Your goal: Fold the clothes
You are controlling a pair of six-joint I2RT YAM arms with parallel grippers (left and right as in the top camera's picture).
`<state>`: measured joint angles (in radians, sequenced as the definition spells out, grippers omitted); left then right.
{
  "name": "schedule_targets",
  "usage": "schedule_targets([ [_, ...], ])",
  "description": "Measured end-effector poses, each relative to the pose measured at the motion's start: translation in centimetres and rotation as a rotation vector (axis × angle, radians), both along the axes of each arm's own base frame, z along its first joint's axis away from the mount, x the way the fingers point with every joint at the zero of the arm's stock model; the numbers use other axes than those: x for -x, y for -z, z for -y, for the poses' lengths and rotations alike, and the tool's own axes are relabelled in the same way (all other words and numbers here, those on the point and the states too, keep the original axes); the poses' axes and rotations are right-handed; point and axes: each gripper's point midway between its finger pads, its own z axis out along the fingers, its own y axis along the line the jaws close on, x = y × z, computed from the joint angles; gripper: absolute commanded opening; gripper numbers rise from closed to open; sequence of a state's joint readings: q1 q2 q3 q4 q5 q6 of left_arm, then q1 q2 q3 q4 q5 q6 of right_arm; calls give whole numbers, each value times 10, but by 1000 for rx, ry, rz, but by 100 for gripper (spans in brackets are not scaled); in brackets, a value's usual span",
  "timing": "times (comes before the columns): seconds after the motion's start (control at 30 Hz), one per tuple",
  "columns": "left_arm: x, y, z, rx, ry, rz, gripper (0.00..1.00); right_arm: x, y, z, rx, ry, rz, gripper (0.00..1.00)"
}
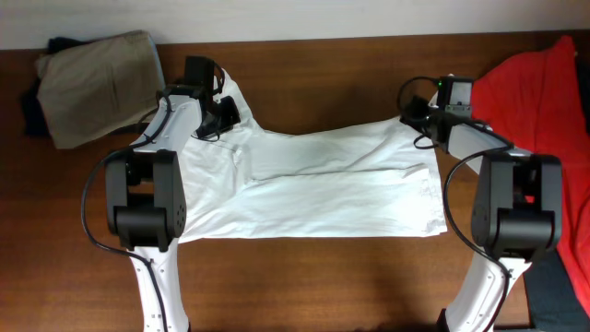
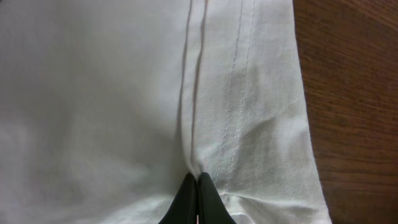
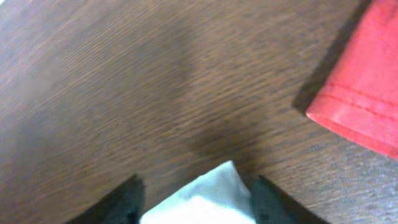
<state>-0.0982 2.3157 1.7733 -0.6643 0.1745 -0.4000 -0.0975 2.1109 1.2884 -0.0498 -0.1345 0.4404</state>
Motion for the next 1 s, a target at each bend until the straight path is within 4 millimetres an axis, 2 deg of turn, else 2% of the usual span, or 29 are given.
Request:
schedule_targets([
  [0.1, 0, 0, 0, 0, 0, 0, 0, 1, 2, 1, 13, 9, -6, 44],
  [0.2, 0, 0, 0, -2, -1, 1, 0, 1, 3, 0, 26, 16, -10, 31],
  [0.33, 0, 0, 0, -2, -1, 0, 0, 1, 3, -1, 35, 14, -12, 20],
  [0.57, 0, 0, 0, -3, 1, 2, 0, 6, 7, 4, 46, 52, -39, 16],
  [0.73, 0, -3, -1, -20, 31, 10, 1, 10, 8, 5, 45, 66, -82, 8],
  [0.87, 2, -29, -5, -42, 40, 36, 0, 11, 3, 6, 45, 70, -112, 9],
  [1.0, 12, -71, -9, -61, 41, 65, 0, 12, 1, 6, 44, 70, -125, 8],
])
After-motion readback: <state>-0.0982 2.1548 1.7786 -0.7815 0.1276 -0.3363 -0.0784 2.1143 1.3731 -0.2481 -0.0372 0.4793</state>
